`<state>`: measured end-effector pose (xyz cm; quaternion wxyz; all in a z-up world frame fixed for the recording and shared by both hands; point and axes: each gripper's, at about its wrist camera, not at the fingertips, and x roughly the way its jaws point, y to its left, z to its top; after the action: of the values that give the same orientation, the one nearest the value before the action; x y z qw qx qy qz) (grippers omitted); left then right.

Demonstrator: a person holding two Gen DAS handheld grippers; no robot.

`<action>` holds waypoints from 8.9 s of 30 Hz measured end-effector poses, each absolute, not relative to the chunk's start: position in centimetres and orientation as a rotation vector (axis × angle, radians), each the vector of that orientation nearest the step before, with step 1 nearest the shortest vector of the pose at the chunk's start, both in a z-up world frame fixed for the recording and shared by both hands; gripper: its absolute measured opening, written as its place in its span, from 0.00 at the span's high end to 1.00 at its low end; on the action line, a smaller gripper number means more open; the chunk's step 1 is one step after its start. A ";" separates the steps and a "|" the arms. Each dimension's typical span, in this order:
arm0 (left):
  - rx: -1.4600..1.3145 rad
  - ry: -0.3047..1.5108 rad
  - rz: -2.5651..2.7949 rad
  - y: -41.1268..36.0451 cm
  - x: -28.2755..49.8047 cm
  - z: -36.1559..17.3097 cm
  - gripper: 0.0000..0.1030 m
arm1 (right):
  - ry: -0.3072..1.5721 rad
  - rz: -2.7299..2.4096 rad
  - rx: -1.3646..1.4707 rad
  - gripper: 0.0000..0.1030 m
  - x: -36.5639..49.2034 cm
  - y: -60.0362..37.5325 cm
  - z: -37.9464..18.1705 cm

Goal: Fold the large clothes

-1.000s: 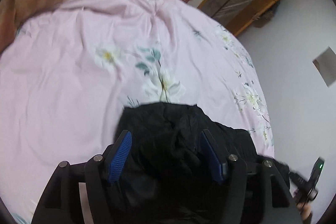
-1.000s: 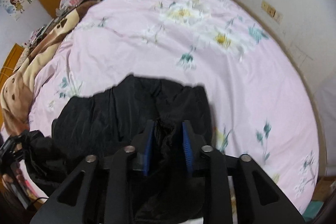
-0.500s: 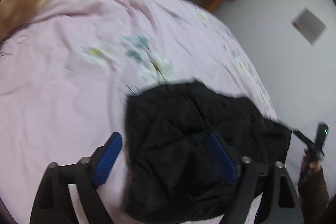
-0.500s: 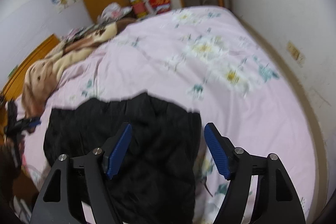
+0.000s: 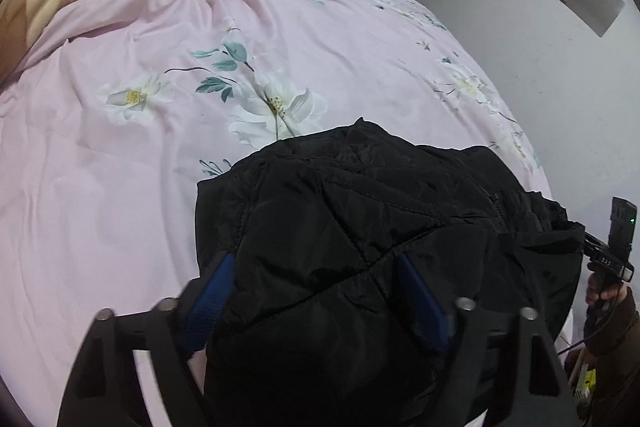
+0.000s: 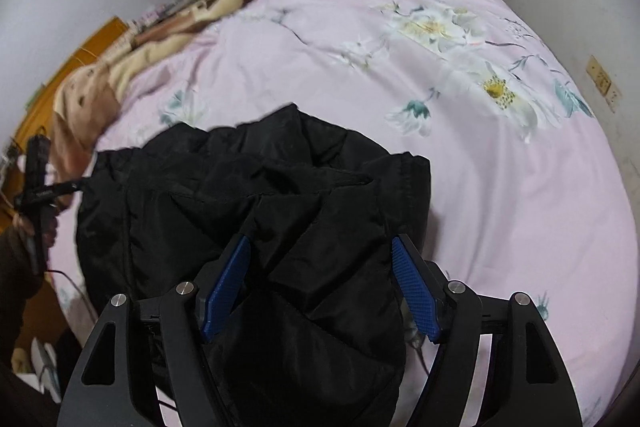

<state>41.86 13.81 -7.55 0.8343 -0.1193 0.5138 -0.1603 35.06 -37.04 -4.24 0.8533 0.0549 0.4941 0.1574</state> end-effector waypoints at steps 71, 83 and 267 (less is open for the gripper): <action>-0.034 1.069 -0.023 0.1 42.8 -8.8 0.13 | 1.054 0.083 -0.043 0.30 37.0 -23.5 -5.5; 0.008 1.130 -0.004 -0.4 44.7 -14.8 0.06 | 1.139 0.007 -0.109 0.25 39.1 -22.8 -12.0; -0.561 1.248 -0.605 24.8 44.0 -9.2 0.66 | 1.020 0.624 0.476 0.72 33.4 -42.7 -5.0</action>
<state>44.00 24.79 -9.15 0.7330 -0.2550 0.5675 -0.2750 33.38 -42.74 -5.04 0.7999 0.2218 0.4757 0.2910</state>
